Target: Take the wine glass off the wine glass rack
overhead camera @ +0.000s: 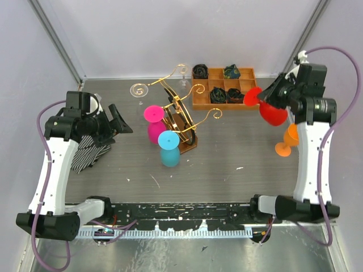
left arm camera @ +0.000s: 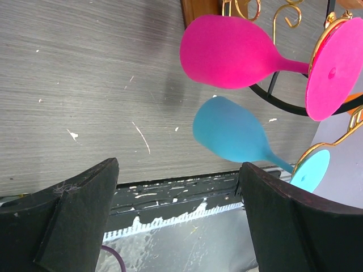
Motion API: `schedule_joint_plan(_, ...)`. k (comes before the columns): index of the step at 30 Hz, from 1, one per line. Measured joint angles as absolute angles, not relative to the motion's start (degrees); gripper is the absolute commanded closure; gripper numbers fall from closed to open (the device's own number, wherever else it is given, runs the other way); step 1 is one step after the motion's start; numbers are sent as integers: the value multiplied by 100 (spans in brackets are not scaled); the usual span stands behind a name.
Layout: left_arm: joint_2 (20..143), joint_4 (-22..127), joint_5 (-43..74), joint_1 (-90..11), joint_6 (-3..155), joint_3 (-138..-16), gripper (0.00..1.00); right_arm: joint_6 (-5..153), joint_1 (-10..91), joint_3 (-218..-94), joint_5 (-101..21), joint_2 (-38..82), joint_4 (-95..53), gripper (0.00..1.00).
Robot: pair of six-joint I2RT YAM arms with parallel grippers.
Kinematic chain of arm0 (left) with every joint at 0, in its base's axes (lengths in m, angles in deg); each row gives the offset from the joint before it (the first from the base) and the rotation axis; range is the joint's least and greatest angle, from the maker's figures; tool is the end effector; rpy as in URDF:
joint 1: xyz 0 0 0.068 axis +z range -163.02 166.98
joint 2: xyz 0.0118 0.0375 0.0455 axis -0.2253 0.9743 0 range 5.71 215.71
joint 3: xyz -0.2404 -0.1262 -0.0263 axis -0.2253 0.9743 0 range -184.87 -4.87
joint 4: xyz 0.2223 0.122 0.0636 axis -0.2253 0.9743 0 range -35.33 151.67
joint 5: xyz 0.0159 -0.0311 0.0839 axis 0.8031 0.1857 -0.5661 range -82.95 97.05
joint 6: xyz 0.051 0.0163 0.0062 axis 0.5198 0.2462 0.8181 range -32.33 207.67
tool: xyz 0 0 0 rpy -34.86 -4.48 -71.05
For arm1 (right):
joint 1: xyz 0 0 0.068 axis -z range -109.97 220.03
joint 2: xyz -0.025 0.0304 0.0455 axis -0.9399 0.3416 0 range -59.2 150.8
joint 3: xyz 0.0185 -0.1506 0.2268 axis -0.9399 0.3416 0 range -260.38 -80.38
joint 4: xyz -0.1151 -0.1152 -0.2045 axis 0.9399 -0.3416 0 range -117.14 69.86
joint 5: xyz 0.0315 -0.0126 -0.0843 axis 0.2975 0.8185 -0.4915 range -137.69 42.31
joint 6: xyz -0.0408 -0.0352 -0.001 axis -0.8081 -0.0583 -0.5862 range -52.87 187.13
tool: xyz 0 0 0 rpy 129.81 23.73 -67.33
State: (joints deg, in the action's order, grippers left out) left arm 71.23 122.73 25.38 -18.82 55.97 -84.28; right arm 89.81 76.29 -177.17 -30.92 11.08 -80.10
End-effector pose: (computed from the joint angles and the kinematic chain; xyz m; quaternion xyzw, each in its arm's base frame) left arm 0.1949 -0.0310 0.3835 -0.1627 0.9264 -0.2411 0.2389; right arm 0.2133 -0.0131 0.4656 0.1508 0.8609 0.1941 0.4455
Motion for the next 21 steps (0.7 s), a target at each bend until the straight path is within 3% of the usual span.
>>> schedule_joint_plan(10, 7016, 12264, 2612, -1810, 5590, -8151, 6, 8616, 7718, -19206, -4543, 3342, -7503, 99)
schedule_joint_plan(21, 7088, 12146, 2758, -1804, 5457, -7989, 6, 7357, 6604, -20157, -8851, 5543, -7455, 99)
